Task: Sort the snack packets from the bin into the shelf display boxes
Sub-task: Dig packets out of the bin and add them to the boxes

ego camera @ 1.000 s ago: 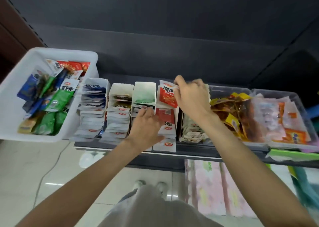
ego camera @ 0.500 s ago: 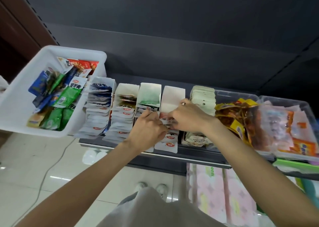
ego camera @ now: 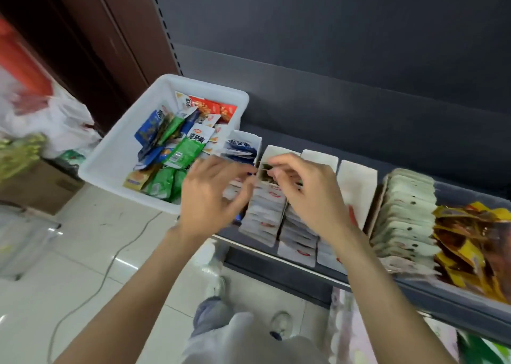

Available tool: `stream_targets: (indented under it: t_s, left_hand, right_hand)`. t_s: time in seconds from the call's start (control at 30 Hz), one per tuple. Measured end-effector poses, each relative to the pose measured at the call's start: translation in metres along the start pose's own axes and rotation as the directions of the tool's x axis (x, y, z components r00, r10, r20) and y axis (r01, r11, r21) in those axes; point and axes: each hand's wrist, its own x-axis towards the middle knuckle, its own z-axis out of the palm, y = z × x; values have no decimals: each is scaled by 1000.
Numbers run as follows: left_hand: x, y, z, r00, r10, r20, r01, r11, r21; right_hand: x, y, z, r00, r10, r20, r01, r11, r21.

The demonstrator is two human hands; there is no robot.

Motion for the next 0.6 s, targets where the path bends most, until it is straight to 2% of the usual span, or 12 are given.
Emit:
stream_targets:
  t_s: [0.07, 0.13, 0.23, 0.33, 0.4, 0.47, 0.6]
  left_hand:
    - [-5, -49, -26, 982, -154, -109, 159, 987, 31]
    - [-9, -105, -40, 947, -301, -113, 309, 949, 66]
    - [-5, -194, -37, 891, -437, 120, 416, 894, 168]
    - [6, -249, -20, 747, -471, 470, 391, 882, 264]
    - [11, -262, -5, 653, -449, 610, 349, 893, 284]
    - [16, -266, 8, 612, -432, 662, 315, 901, 297]
    - [18, -261, 25, 518, -440, 734, 249, 898, 363]
  right_hand:
    - [21, -15, 38, 996, -68, 60, 73, 993, -94]
    - [47, -29, 74, 984, -118, 132, 139, 977, -163]
    - [96, -37, 125, 963, -80, 256, 155, 946, -285]
    - [147, -28, 177, 923, 104, 370, 85, 883, -461]
    - [174, -17, 206, 875, 255, 412, 30, 820, -571]
    - [192, -9, 225, 832, 384, 401, -62, 783, -619]
    - [206, -8, 246, 800, 546, 249, -301, 723, -622]
